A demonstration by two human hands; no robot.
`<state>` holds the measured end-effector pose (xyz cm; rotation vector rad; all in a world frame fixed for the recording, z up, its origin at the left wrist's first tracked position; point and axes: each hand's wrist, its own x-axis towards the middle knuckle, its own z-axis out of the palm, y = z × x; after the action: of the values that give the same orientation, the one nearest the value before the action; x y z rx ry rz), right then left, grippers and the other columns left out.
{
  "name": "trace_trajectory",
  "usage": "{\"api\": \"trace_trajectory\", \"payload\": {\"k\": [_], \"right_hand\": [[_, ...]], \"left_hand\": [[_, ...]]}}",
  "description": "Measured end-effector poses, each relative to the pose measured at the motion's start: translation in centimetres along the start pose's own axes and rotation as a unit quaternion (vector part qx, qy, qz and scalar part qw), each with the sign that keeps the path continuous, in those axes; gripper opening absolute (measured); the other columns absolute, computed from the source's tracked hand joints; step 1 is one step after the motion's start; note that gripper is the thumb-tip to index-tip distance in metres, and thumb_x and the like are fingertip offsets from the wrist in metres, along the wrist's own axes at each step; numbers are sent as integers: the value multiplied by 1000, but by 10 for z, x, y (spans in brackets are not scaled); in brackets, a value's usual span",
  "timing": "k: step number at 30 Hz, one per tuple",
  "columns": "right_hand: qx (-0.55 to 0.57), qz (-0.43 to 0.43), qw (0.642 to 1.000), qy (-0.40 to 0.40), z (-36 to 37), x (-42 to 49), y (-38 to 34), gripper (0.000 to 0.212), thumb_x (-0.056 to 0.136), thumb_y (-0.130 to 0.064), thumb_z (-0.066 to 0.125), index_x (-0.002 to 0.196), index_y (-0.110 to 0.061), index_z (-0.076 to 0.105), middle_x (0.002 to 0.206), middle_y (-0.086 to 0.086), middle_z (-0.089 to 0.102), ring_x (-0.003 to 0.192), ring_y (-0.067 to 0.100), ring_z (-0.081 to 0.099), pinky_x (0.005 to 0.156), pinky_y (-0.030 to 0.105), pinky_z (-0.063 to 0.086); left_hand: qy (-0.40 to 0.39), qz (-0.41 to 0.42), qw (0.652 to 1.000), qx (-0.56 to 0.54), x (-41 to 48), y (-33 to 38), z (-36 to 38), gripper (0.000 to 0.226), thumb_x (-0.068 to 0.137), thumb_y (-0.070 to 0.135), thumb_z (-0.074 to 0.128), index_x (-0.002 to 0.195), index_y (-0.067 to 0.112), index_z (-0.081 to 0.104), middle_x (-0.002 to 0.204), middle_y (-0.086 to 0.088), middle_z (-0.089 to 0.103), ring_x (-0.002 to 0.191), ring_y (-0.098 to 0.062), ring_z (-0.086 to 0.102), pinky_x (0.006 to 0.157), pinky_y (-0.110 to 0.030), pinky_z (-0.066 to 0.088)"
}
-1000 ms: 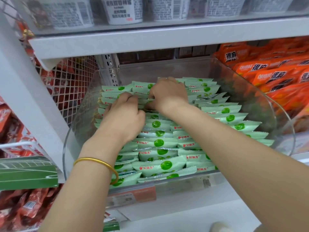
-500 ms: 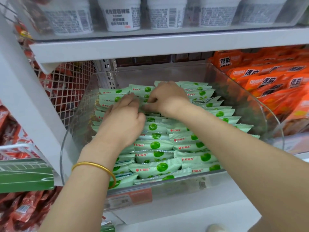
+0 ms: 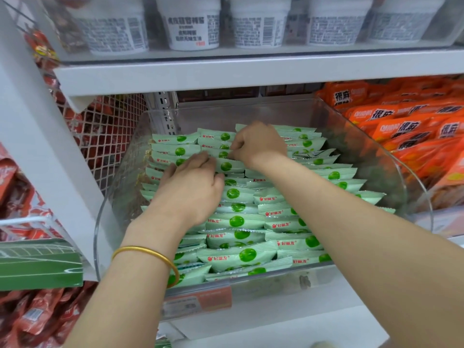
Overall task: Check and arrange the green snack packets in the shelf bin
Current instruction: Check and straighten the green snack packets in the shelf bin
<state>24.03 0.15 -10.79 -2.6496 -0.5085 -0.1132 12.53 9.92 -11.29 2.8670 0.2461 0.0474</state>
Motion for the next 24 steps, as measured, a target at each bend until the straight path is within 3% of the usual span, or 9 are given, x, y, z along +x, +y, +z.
{"api": "trace_trajectory", "payload": {"k": [1,4,9,13,16,19,24], "right_hand": [[44,13,999,-5,0,-1,1,6,82,-29,70,78,-26,68,111,-3,62,114,21,50,91,36,48],[142,30,989,-5,0,-3,2,25,79,-29,73,58,-31,60,97,-5,69,106,21,57,89,39,50],[327,44,944,35,-12,-16,4,13,81,-21,73,71,-23,66,80,-6,66,84,14,63,86,33,51],[422,67,900,86,-23,-26,8,10,82,-17,72,74,-21,67,77,-12,63,79,7,60,78,20,46],[460,72,879,100,-23,-34,14,14,82,-17,72,73,-25,65,81,-10,65,83,9,61,80,20,47],[440,73,892,80,-27,-35,12,4,83,-20,71,80,-21,68,89,-7,66,89,11,61,82,22,47],[265,44,961,73,-25,-22,-4,7,88,-29,64,91,-25,70,92,-7,66,85,11,58,79,24,45]], "left_hand": [[-1,-1,1000,0,0,0,0,50,101,34,24,150,23,22,159,5,8,146,-12,6,117,-37,0],[-3,1,1000,-2,0,0,0,50,101,34,24,150,23,21,160,6,6,146,-11,5,117,-37,0],[1,4,1000,-2,0,-1,1,50,101,35,24,149,22,22,160,4,6,146,-13,7,117,-38,1],[16,6,999,-36,-1,-1,0,50,101,32,28,149,20,24,159,3,8,145,-15,11,119,-38,5],[31,5,998,-61,-3,-2,-1,50,100,30,31,148,15,26,159,-2,13,145,-18,14,119,-39,9],[39,5,997,-63,-4,-3,0,50,100,30,33,147,13,29,158,-5,16,145,-21,16,119,-40,12],[53,9,997,-53,-5,-3,2,44,98,26,39,138,7,42,155,-10,23,143,-24,21,117,-40,18]]}}
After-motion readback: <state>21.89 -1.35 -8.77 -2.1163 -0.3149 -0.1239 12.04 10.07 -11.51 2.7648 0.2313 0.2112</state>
